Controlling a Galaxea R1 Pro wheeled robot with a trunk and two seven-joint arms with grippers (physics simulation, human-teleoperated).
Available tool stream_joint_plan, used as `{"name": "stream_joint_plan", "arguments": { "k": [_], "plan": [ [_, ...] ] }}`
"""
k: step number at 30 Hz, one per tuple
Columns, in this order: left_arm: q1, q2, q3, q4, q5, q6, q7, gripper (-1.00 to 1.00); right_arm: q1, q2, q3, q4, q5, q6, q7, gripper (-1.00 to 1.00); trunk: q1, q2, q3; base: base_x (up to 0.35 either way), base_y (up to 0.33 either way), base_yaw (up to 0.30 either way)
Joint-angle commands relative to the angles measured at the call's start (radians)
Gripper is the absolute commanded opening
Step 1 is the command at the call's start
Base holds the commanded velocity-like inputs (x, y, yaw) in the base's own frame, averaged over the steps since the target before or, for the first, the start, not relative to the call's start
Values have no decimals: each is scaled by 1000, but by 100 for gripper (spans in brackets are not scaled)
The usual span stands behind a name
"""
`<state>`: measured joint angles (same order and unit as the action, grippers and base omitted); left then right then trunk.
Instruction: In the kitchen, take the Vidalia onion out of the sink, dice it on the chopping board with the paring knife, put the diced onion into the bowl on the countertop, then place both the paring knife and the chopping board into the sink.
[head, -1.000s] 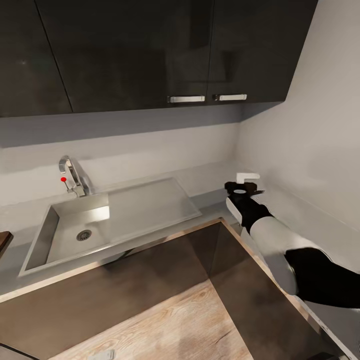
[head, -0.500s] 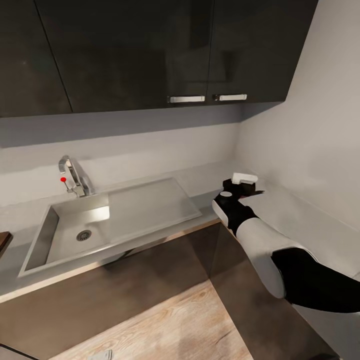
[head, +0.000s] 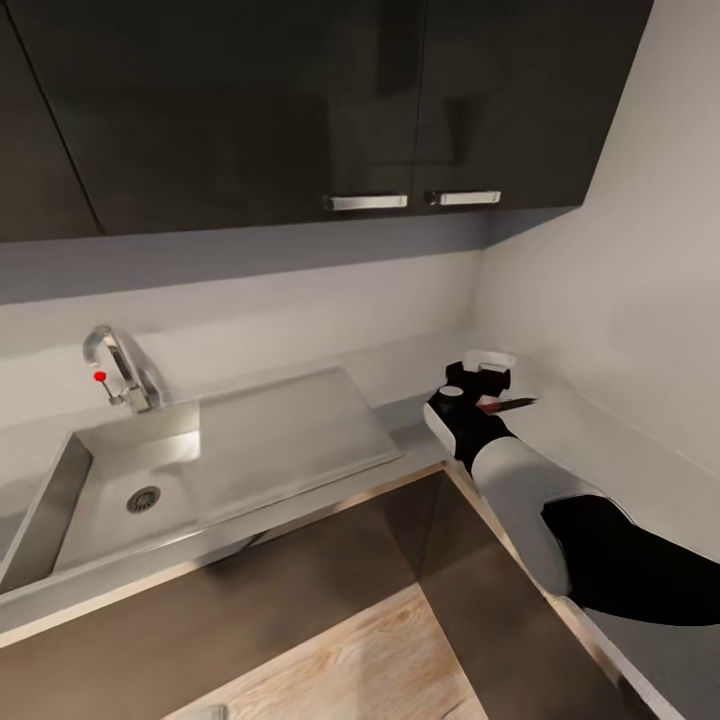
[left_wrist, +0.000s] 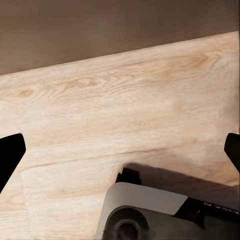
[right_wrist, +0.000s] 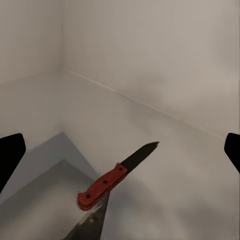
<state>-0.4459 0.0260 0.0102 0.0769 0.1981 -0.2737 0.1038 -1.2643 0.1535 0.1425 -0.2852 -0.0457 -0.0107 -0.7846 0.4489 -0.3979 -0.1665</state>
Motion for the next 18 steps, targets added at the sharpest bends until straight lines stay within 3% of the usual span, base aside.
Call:
{"name": "stream_joint_plan", "arguments": {
  "k": [1, 6, 18],
  "plan": [
    [-2, -1, 1, 4, 3, 31, 0, 100, -1, 0, 6, 2, -5, -1, -4, 100, 1, -2, -2, 212, -6, 0],
    [-2, -4, 1, 4, 3, 240, -2, 100, -1, -1, 6, 3, -5, 0, -4, 100, 1, -2, -2, 78, -2, 0],
    [46, -6, 1, 6, 4, 280, -1, 100, -1, 0, 6, 3, -6, 3, -2, 100, 1, -2, -2, 4, 0, 0]
  ]
}}
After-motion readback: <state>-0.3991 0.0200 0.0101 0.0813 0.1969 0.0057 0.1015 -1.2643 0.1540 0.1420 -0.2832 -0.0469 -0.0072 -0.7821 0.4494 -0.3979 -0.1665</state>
